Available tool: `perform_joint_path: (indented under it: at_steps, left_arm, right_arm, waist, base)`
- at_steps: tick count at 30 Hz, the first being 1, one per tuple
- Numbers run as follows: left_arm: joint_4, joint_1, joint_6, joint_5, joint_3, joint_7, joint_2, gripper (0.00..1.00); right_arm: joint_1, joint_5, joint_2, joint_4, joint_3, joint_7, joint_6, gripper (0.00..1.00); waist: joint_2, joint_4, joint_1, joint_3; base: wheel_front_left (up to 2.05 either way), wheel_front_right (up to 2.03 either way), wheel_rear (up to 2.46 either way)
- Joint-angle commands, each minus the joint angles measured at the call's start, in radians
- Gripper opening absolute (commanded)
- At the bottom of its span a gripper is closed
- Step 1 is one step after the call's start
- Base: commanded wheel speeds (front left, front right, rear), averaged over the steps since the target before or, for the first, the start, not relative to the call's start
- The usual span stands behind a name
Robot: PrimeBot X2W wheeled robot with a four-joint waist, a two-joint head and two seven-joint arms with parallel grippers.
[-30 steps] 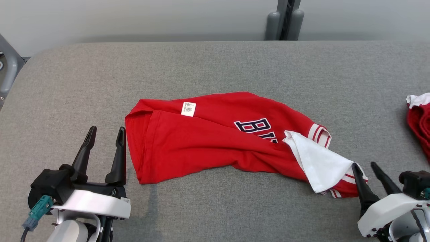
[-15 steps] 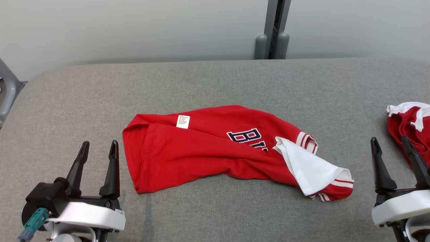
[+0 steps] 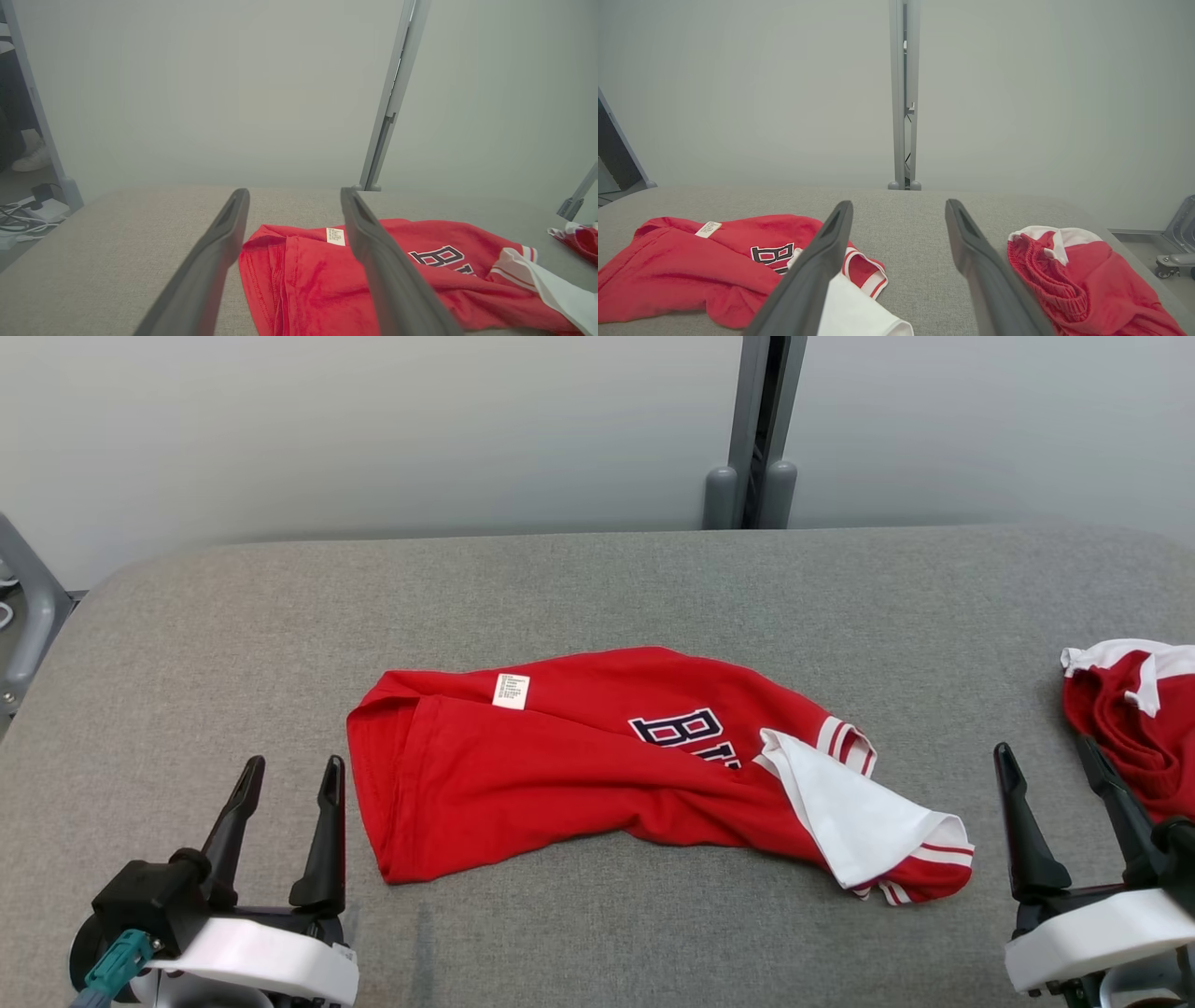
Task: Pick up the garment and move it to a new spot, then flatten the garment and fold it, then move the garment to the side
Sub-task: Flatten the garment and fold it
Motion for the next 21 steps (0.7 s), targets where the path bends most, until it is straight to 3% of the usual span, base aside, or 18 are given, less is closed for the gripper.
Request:
perform_joint_path:
  at_steps: [1,12,21]
  left_arm:
    - [-0.005,-0.001,0.004,0.008,0.001,0.001,0.007,1.00]
    - [-0.032,-0.063,-0.008,0.014,-0.015,0.030,0.016,1.00]
    - [0.137,-0.312,-0.144,-0.099,-0.071,0.255,0.011,1.00]
  right_arm:
    - [0.004,0.002,0.000,-0.004,-0.001,0.006,0.000,1.00]
    - [-0.015,0.011,0.004,-0.008,0.011,0.007,0.000,1.00]
    - [-0.083,0.012,0.004,0.003,0.061,0.004,0.000,1.00]
  waist:
    - [0.0000,0.001,0.0000,0.001]
    - [0.0000,0.006,0.0000,0.031]
    - [0.0000,-0.060,0.0000,0.179]
  base:
    - [0.00,0.00,0.00]
    - [0.00,0.00,0.00]
    - [0.00,0.00,0.00]
